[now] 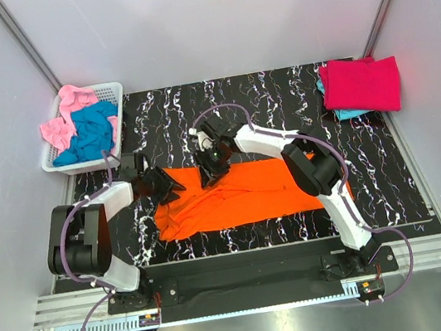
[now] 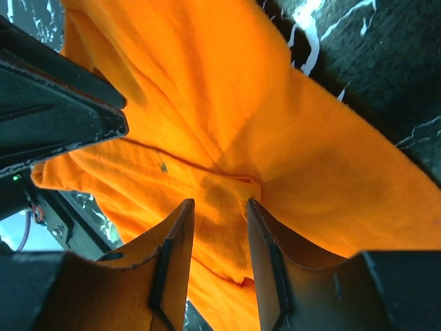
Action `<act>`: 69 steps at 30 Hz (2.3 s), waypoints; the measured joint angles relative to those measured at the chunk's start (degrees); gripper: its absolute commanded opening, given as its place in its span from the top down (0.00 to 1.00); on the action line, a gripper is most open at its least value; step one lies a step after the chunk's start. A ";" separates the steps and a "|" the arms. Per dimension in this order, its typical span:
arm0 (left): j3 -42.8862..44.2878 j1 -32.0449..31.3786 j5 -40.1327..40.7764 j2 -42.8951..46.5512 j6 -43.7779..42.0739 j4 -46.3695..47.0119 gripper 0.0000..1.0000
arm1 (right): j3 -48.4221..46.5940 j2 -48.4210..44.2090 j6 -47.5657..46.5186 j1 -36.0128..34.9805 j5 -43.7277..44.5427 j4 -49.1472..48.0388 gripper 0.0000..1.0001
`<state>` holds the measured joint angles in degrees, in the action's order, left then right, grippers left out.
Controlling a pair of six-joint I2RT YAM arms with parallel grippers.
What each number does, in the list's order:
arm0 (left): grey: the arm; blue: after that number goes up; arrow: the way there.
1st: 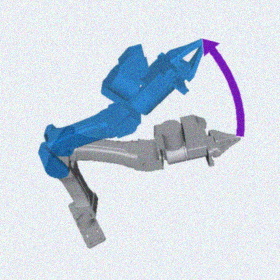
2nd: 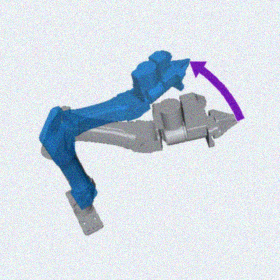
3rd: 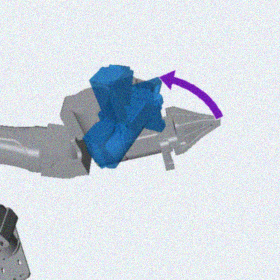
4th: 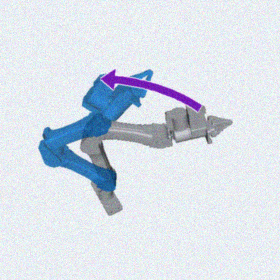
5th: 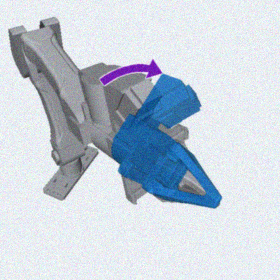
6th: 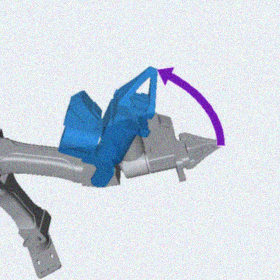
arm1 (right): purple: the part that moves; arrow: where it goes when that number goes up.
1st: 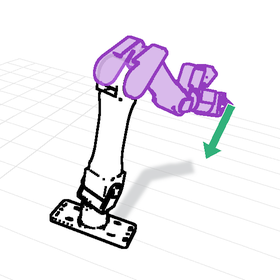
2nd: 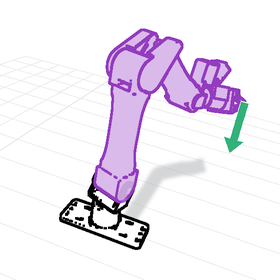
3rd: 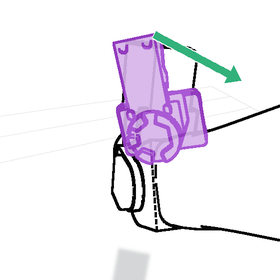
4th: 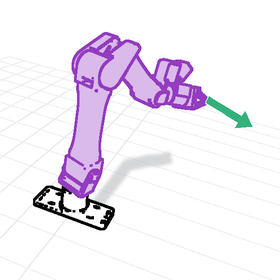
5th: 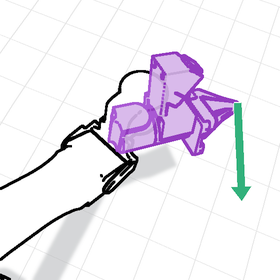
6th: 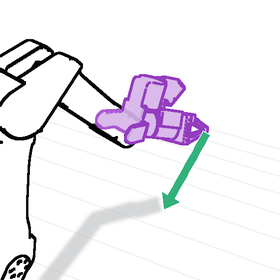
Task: Fold and stack the t-shirts
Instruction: Fold the tshirt
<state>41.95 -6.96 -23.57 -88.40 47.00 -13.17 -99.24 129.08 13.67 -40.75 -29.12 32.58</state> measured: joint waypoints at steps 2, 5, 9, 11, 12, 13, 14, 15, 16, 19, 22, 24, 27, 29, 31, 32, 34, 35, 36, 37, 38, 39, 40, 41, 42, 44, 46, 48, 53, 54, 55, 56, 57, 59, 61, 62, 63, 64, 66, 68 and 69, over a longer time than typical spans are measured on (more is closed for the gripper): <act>0.26 0.02 0.22 -0.50 -0.02 -0.04 0.57 | -1.03 0.57 -0.50 -0.11 0.44 0.46 0.57; 0.98 0.07 0.37 -2.12 0.00 0.00 0.57 | -3.56 1.46 -1.44 -0.15 1.95 1.46 0.57; 2.10 0.09 0.33 -3.63 0.04 0.09 0.57 | -5.73 2.10 -2.51 -0.15 3.87 2.43 0.57; 2.49 0.07 0.48 -4.04 0.07 0.26 0.57 | -6.05 2.16 -3.06 -0.15 4.74 2.95 0.57; 2.69 0.07 0.48 -4.31 0.07 0.39 0.57 | -6.14 2.19 -3.26 -0.15 5.16 3.30 0.57; 2.80 0.09 0.48 -4.50 0.15 0.55 0.57 | -6.21 2.21 -3.48 -0.15 5.62 3.56 0.57; 2.91 0.07 0.50 -4.63 0.24 0.63 0.57 | -6.27 2.25 -3.63 -0.15 5.88 3.78 0.57; 3.04 0.07 0.61 -4.76 0.33 0.74 0.57 | -6.29 2.27 -3.74 -0.15 6.14 3.91 0.58; 3.06 0.07 0.76 -4.81 0.48 0.85 0.57 | -6.29 2.36 -3.82 -0.15 6.16 4.09 0.58; 3.06 0.07 1.18 -4.81 0.76 0.83 0.57 | -6.29 2.67 -3.85 -0.15 6.12 4.61 0.59; 3.37 0.07 1.81 -4.81 0.90 0.72 0.58 | -6.10 2.95 -3.82 -0.22 6.05 4.81 0.65; 3.82 0.07 2.43 -5.05 0.87 0.59 0.58 | -5.88 2.95 -3.82 -0.37 6.08 4.85 0.73; 4.70 0.07 2.99 -5.64 0.87 0.24 0.59 | -5.22 2.93 -3.74 -0.72 6.19 4.79 0.87; 5.07 0.07 3.19 -5.86 0.87 -0.09 0.59 | -4.72 2.84 -3.50 -0.94 6.21 4.76 0.87; 5.29 0.07 3.48 -5.92 0.85 -0.33 0.59 | -4.31 2.49 -3.37 -1.22 6.75 4.70 0.87; 5.31 0.07 3.58 -5.92 0.85 -0.37 0.59 | -4.15 2.25 -3.37 -1.38 7.19 4.70 0.87; 5.31 0.07 3.76 -5.92 0.85 -0.42 0.59 | -3.78 1.77 -3.34 -1.75 7.98 4.70 0.87; 5.31 0.07 3.85 -5.92 0.85 -0.46 0.59 | -3.63 1.51 -3.34 -1.95 8.48 4.72 0.87; 5.31 0.07 3.89 -5.92 0.85 -0.46 0.59 | -3.43 1.22 -3.32 -2.14 8.83 4.74 0.88; 5.31 0.07 3.91 -5.92 0.85 -0.46 0.59 | -3.30 0.94 -3.32 -2.32 9.09 4.76 0.88; 5.31 0.07 3.93 -5.92 0.85 -0.46 0.59 | -3.17 0.59 -3.30 -2.47 9.29 4.87 0.88; 5.31 0.07 4.00 -5.92 0.85 -0.46 0.59 | -3.04 0.17 -3.30 -2.69 9.68 4.98 0.87; 5.33 0.07 4.04 -5.92 0.85 -0.46 0.59 | -2.93 -0.28 -3.28 -2.84 10.05 5.09 0.87; 5.33 0.07 4.11 -5.92 0.83 -0.44 0.59 | -2.80 -0.83 -3.28 -3.02 10.25 5.27 0.87; 5.33 0.07 4.13 -5.92 0.83 -0.44 0.59 | -2.69 -1.44 -3.28 -3.17 10.38 5.42 0.87; 5.35 0.07 4.17 -5.92 0.83 -0.46 0.59 | -2.62 -2.69 -3.28 -3.50 10.71 5.84 0.87; 5.44 0.07 4.33 -5.92 0.83 -0.48 0.59 | -2.49 -3.78 -3.28 -3.74 11.08 5.86 0.87; 5.57 0.07 4.70 -5.92 0.79 -0.55 0.59 | -1.99 -4.94 -3.23 -3.98 11.37 5.88 0.87; 5.70 0.07 5.01 -5.92 0.61 -0.68 0.59 | 0.96 -7.39 -2.75 -4.79 11.69 5.88 0.87; 5.73 0.07 5.14 -5.92 0.57 -0.72 0.59 | 2.10 -7.93 -2.51 -5.11 11.69 5.81 0.86; 5.77 0.07 5.18 -5.92 0.57 -0.76 0.59 | 3.10 -8.35 -2.36 -5.42 11.69 5.79 0.86; 5.92 0.07 5.29 -5.92 0.52 -0.96 0.60 | 4.39 -8.85 -2.03 -5.79 11.69 5.84 0.85; 6.01 0.07 5.46 -5.92 0.44 -1.03 0.60 | 5.79 -9.38 -1.64 -6.23 11.69 5.73 0.83; 6.21 0.07 5.73 -5.92 0.39 -1.33 0.59 | 8.50 -10.43 -0.76 -7.10 11.69 5.55 0.71; 6.47 0.07 6.08 -5.95 0.17 -1.46 0.60 | 11.45 -11.58 0.24 -8.28 11.78 5.55 0.66; 6.62 0.07 6.29 -5.97 0.02 -1.55 0.60 | 13.07 -12.28 0.63 -8.92 11.85 5.35 0.64; 6.78 0.07 6.56 -5.97 -0.09 -1.68 0.60 | 14.36 -12.87 0.94 -9.44 11.98 5.29 0.61; 6.86 0.07 6.78 -5.97 -0.22 -1.77 0.60 | 15.85 -13.57 1.49 -10.08 12.07 5.38 0.61; 6.99 0.07 7.26 -5.97 -0.50 -1.81 0.60 | 18.10 -14.84 2.34 -11.04 12.11 5.20 0.62; 7.21 0.07 7.56 -5.97 -0.92 -1.86 0.60 | 19.34 -16.00 3.26 -11.65 12.15 5.20 0.62; 7.28 0.07 7.65 -5.97 -1.11 -1.81 0.60 | 19.63 -16.57 3.67 -11.80 12.22 5.09 0.62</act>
<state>49.23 -6.90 -15.92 -94.37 45.89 -14.98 -79.61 112.51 17.34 -52.56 -16.91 37.67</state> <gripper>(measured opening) 0.405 0.382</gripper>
